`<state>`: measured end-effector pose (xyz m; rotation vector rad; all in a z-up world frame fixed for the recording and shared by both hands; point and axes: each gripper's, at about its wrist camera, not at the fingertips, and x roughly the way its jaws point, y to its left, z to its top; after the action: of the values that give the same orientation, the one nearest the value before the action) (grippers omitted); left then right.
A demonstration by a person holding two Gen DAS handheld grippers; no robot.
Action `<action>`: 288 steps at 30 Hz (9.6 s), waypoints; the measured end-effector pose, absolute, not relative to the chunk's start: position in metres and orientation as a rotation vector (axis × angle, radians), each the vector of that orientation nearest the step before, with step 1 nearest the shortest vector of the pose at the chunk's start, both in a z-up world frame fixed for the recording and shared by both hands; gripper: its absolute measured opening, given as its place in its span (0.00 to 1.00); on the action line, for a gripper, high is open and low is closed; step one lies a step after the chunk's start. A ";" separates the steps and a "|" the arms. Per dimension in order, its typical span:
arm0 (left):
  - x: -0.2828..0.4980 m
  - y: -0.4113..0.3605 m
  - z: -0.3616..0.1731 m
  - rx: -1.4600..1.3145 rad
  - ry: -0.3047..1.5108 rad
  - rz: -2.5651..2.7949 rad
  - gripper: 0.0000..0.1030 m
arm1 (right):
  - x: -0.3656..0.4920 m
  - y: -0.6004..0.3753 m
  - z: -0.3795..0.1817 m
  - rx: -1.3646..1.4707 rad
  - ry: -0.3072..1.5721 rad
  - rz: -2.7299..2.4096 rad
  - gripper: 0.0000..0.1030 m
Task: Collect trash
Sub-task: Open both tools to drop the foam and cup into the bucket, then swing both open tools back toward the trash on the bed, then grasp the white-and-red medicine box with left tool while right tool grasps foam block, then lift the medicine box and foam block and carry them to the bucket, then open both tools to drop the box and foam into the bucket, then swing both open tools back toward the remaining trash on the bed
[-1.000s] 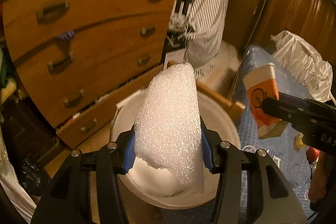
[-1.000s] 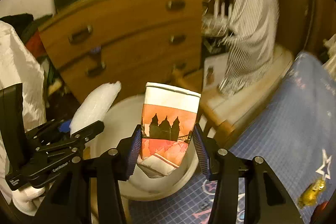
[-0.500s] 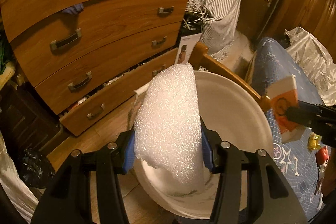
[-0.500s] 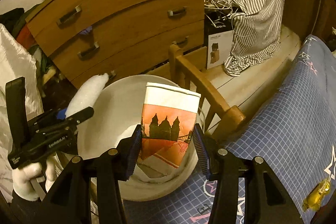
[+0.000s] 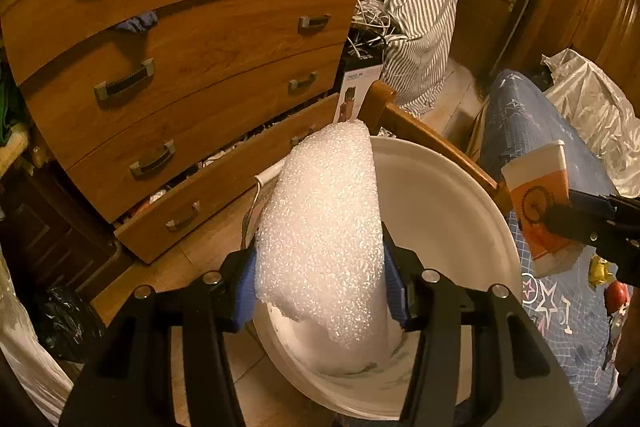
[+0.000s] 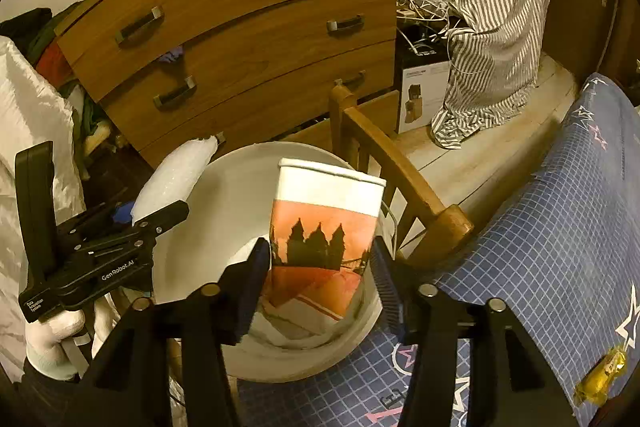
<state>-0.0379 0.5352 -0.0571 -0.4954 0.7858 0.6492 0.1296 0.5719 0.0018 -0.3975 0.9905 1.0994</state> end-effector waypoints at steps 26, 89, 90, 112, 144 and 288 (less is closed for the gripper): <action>0.002 0.416 -0.057 -0.388 0.792 0.434 0.65 | 0.109 0.324 0.016 -0.156 0.793 0.928 0.73; 0.144 0.067 -0.118 -0.288 1.036 -0.133 0.75 | 0.035 -0.232 -0.100 0.255 0.787 0.189 0.66; 0.149 0.061 -0.120 -0.280 1.043 -0.130 0.75 | 0.032 -0.239 -0.098 0.248 0.783 0.161 0.66; 0.182 0.040 -0.138 -0.130 1.013 0.052 0.53 | 0.128 -0.240 -0.149 0.202 0.976 0.004 0.54; 0.042 -0.002 0.007 -0.048 0.453 -0.046 0.49 | 0.008 -0.114 0.039 -0.005 0.328 0.125 0.50; 0.088 0.188 -0.109 -0.188 0.926 0.017 0.65 | 0.098 0.011 -0.048 -0.086 0.786 0.480 0.73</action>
<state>0.0876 0.1882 -0.1088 -0.1880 0.9263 0.0174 0.0985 0.0109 -0.0480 -0.0857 0.7859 0.4802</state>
